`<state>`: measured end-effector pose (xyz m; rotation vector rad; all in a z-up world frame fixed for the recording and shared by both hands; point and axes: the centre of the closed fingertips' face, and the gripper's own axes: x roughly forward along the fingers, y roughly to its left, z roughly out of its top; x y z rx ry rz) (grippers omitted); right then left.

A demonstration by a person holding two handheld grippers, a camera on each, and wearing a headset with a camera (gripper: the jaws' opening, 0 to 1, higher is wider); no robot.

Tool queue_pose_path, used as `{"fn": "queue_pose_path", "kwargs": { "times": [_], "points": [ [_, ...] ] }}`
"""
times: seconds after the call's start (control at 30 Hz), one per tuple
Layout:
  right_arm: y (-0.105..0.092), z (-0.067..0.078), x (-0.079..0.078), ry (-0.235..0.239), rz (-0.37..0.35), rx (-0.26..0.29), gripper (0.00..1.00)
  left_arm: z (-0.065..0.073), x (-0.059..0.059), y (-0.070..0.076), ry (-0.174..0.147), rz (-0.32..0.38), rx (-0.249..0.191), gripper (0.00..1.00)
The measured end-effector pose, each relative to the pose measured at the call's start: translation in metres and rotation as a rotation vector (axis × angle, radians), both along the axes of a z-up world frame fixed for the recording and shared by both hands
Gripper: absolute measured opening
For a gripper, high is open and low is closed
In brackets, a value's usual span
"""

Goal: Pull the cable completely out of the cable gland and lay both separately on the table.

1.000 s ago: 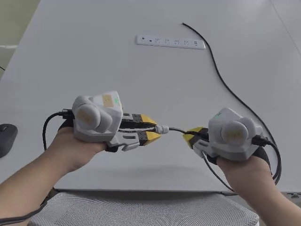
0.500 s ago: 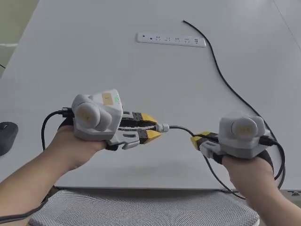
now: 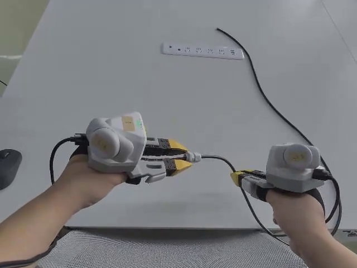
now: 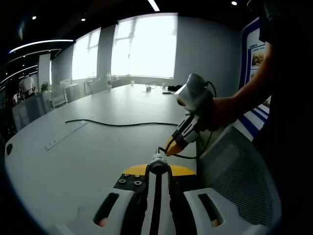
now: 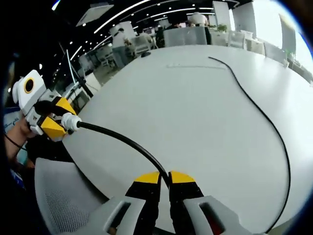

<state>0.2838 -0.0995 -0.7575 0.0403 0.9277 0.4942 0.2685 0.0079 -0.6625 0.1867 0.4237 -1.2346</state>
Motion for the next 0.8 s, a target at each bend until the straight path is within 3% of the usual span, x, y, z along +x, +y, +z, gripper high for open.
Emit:
{"fn": "queue_pose_path", "kwargs": {
  "times": [0.3, 0.53, 0.67, 0.73, 0.8],
  "points": [
    [0.002, 0.004, -0.002, -0.027, 0.054, -0.025, 0.02, 0.002, 0.003, 0.002, 0.002, 0.011, -0.004, 0.15],
    [0.006, 0.010, -0.006, -0.069, 0.150, -0.074, 0.04, 0.002, 0.004, 0.002, 0.003, 0.017, -0.006, 0.15],
    [0.014, 0.029, -0.006, -0.125, 0.199, -0.033, 0.11, 0.000, 0.004, 0.003, 0.010, 0.020, -0.003, 0.15],
    [0.017, 0.042, -0.001, -0.202, 0.256, -0.062, 0.14, 0.000, 0.004, 0.004, 0.009, 0.020, -0.003, 0.15],
    [0.021, 0.051, 0.001, -0.248, 0.306, -0.090, 0.17, 0.000, 0.004, 0.004, 0.012, 0.018, -0.002, 0.15]
  ]
}}
